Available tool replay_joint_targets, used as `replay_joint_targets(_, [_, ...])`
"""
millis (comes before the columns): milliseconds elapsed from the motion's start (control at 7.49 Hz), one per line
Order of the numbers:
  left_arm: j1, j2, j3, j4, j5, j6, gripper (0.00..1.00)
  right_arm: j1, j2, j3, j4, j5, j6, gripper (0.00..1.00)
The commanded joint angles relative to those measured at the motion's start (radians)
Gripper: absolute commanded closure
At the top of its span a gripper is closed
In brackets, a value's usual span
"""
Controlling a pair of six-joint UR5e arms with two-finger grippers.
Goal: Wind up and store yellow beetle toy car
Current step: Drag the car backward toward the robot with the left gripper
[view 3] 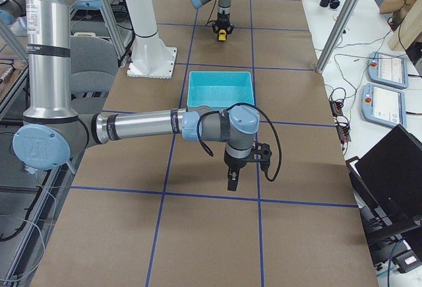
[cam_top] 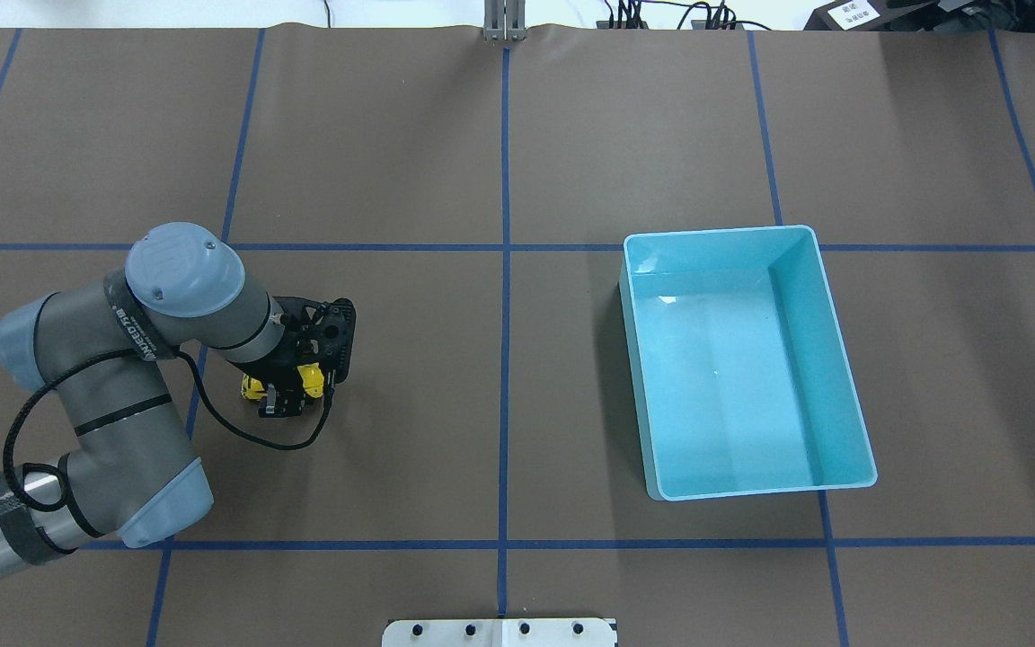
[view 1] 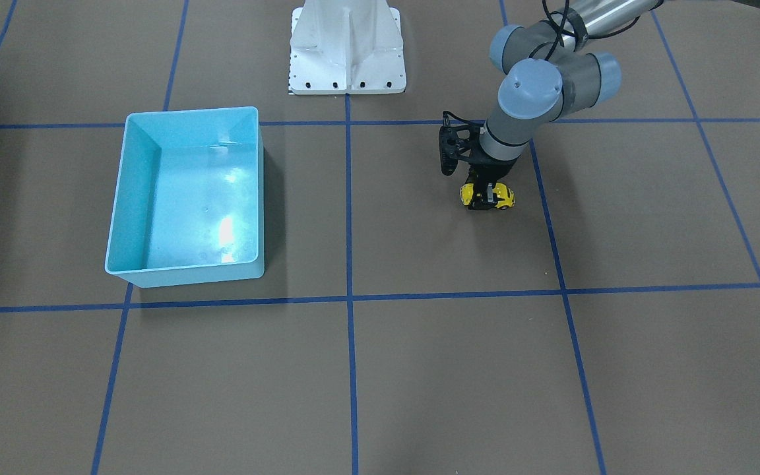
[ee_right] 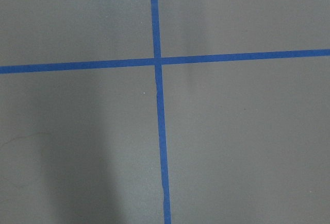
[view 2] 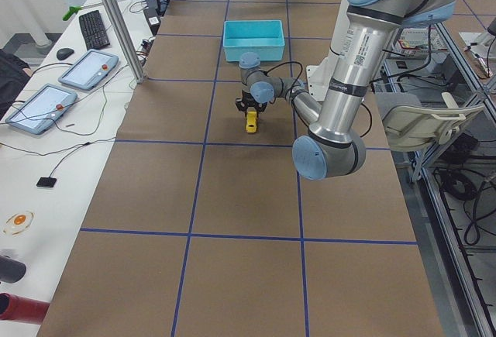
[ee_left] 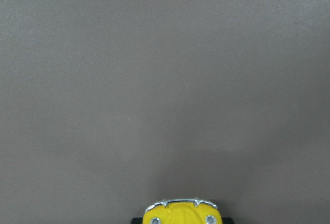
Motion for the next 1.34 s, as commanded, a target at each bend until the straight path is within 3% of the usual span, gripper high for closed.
replay_joint_targets(0, [0.000,0.002,0.025,-0.049,0.000,-0.019,1.00,0.000,0.000,0.002,0.002,0.000,0.000,0.00])
replay_joint_targets(1202, [-0.011,0.059,0.011,-0.152,-0.046,-0.054,1.00,0.000,0.003,0.003,0.002,0.003,0.000,0.00])
